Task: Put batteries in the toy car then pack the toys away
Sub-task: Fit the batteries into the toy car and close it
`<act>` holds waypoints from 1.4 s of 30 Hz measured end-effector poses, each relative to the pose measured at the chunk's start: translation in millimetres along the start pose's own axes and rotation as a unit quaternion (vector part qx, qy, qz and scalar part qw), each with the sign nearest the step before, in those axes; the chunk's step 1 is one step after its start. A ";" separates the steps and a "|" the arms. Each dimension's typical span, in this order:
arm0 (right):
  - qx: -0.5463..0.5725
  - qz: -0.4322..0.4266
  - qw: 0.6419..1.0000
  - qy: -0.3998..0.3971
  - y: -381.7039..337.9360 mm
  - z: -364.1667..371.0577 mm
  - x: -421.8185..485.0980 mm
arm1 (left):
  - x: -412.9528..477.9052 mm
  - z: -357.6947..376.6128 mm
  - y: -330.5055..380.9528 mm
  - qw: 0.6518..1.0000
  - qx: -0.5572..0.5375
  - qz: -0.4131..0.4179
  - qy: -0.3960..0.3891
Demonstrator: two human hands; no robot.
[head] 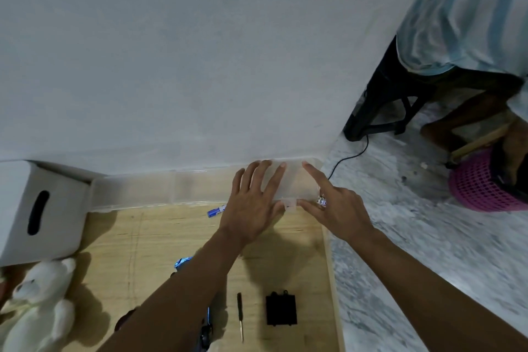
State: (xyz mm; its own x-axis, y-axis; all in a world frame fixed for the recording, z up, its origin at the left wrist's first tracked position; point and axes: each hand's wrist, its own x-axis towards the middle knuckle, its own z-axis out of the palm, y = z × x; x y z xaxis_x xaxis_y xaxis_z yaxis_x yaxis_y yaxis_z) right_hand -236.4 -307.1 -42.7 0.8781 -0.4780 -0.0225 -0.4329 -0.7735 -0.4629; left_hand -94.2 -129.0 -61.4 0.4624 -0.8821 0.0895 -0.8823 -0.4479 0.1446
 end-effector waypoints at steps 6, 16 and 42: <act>0.095 0.053 0.994 -0.009 -0.2 0.4 -3.4 | -6.1 -14.0 -14.7 0.999 0.032 0.036 0.013; 0.120 0.082 0.989 0.015 -7.6 1.9 -8.8 | -2.5 -47.2 14.8 0.946 -0.250 -0.079 0.189; 0.255 0.108 0.961 0.022 -12.9 -27.7 -5.3 | -6.2 -22.7 17.8 0.992 0.030 -0.111 0.053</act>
State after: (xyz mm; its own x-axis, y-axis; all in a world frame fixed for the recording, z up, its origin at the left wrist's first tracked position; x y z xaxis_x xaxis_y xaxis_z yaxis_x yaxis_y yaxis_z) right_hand -241.2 -306.1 -12.0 0.7643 -0.6308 -0.1340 -0.4384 -0.3559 -0.8253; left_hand -110.8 -128.2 -36.9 0.6503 -0.7414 0.1657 -0.7593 -0.6407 0.1137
